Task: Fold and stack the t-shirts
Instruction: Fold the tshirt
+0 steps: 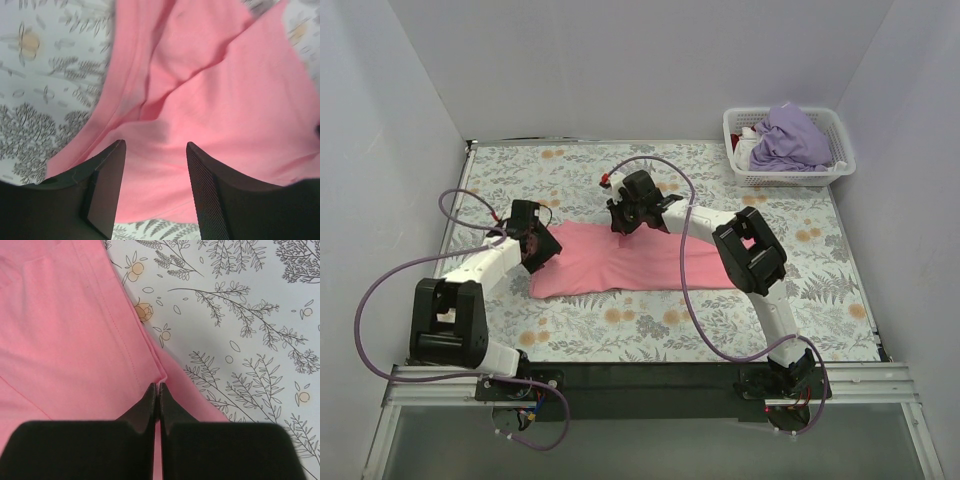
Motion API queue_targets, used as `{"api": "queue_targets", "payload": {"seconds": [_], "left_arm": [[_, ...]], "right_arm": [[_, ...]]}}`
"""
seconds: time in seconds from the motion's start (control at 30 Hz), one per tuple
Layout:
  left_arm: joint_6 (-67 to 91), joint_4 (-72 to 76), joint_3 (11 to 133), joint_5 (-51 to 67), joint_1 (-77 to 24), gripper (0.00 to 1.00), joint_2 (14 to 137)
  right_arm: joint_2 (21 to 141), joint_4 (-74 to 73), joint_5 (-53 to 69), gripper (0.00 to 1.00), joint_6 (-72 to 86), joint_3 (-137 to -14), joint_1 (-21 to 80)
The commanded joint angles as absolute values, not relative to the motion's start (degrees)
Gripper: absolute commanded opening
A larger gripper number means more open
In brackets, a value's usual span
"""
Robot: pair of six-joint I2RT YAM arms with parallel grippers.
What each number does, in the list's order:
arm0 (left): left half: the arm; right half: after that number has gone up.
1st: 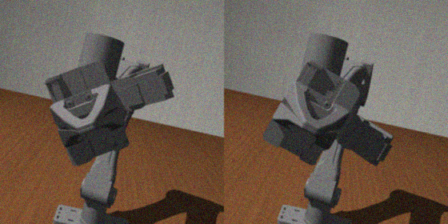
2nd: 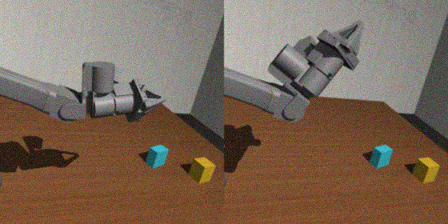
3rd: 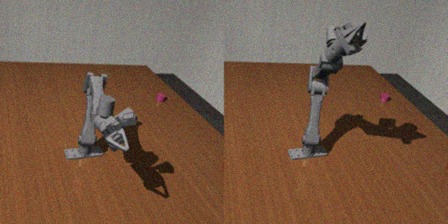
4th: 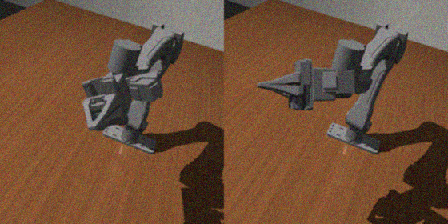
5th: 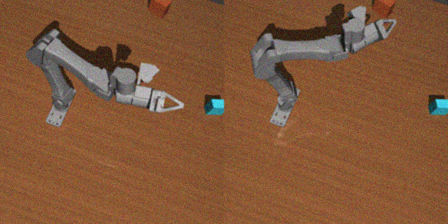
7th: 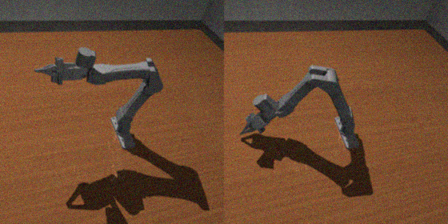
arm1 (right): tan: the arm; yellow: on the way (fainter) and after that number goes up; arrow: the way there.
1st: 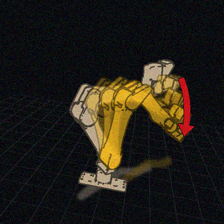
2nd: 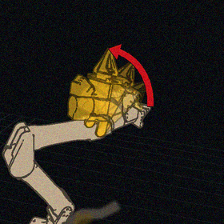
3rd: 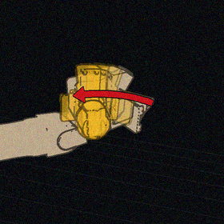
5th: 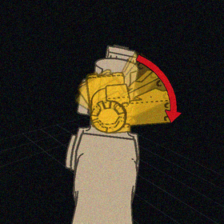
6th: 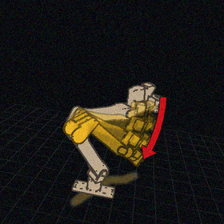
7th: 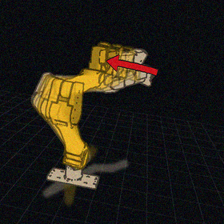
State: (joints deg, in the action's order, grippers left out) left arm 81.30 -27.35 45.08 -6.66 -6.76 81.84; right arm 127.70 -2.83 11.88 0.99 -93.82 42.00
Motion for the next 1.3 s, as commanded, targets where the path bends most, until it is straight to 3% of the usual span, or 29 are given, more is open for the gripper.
{"api": "queue_targets", "payload": {"seconds": [0.0,0.3,0.7,0.93,1.1,1.17,1.27], "left_arm": [[81.7,-26.7,52.4,-9.6,-6.9,0.52,85.2],[72.6,-22.2,70.6,-11.3,-6.8,0.52,103.2],[65.5,-20.2,76.5,-1.0,-6.7,0.42,112.6],[65.5,-21.0,76.2,2.3,-6.7,0.31,113.0],[64.5,-21.1,76.9,1.3,-6.7,0.16,112.8],[64.0,-21.1,77.4,1.1,-6.7,0.05,113.0],[63.4,-21.3,78.1,0.9,-6.7,0.00,112.9]], "right_arm": [[128.2,1.0,14.3,0.01,0.9,-93.4,41.9],[128.8,1.9,17.4,0.01,0.2,-92.6,41.9],[129.6,2.1,17.7,0.01,0.2,-93.2,42.0],[129.6,2.0,17.6,0.01,0.2,-92.9,42.0],[129.8,2.1,17.8,0.01,0.2,-93.4,42.0],[129.8,2.0,18.0,0.01,0.2,-93.5,42.0],[129.6,2.0,17.8,0.01,0.2,-93.5,41.9]]}}
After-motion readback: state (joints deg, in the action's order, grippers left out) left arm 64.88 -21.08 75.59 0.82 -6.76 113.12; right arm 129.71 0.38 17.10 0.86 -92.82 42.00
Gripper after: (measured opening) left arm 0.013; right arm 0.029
